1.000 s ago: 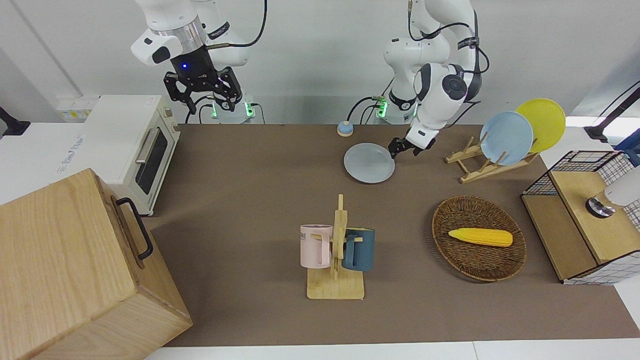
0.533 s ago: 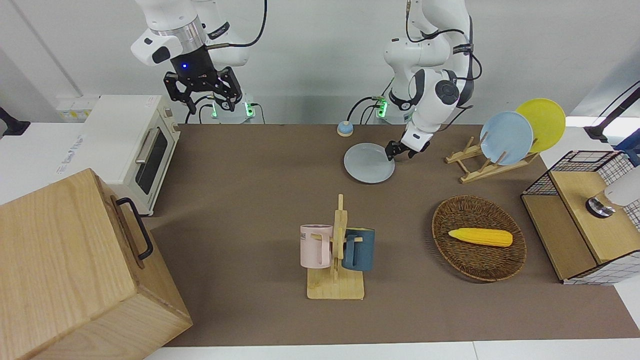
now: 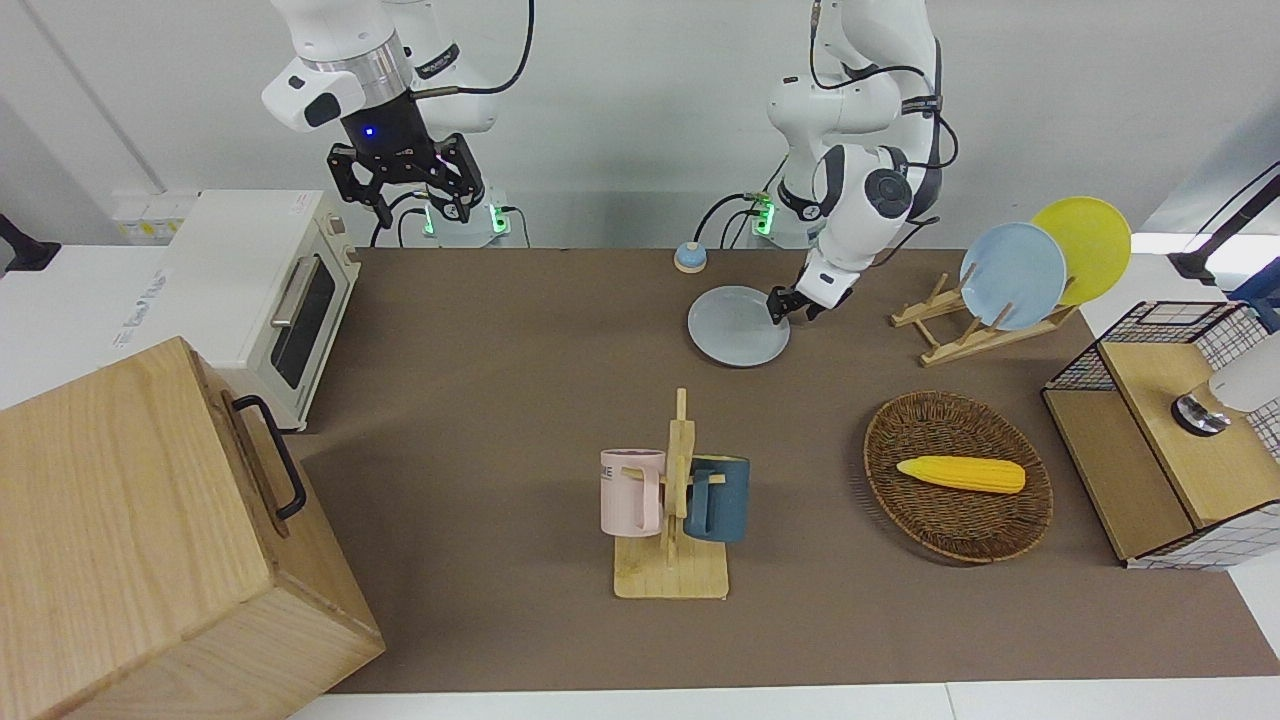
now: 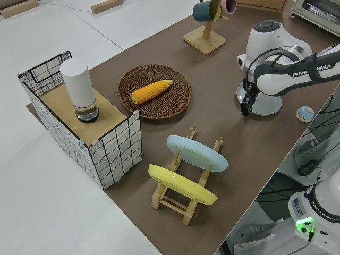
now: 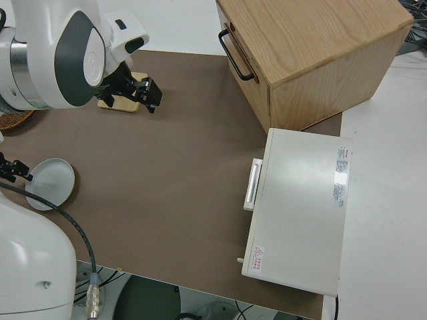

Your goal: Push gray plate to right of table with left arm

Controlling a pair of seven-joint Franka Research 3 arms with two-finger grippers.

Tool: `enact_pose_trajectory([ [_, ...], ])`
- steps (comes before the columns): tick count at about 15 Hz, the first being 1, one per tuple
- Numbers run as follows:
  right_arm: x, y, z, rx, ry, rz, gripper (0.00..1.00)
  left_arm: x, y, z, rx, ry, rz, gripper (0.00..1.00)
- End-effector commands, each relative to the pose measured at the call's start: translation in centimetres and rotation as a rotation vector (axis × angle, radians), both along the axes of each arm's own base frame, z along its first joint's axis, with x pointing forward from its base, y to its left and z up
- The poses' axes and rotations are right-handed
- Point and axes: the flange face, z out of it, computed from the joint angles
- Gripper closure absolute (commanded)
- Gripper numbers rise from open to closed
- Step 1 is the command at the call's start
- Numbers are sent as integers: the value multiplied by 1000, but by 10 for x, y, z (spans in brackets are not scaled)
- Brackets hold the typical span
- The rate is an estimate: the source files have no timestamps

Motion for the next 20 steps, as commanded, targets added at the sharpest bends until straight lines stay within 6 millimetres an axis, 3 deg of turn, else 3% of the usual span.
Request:
enact_pose_trajectory([
  [1,1,0,3,18,0,-2,5,-6,-11,-7,-8,-5,1,400],
  [5,1,-1,3,18,0,-4,5,-5,-12,-12,-15,1,9,569],
  [9,1,-1,3,18,0,-4,5,-6,-16,-16,-14,10,-1,622],
  [15,1,-1,3,18,0,-4,5,-5,-15,-17,-15,2,-1,963],
  [20,1,0,3,18,0,-2,5,-5,-15,-17,-15,2,-1,1000],
])
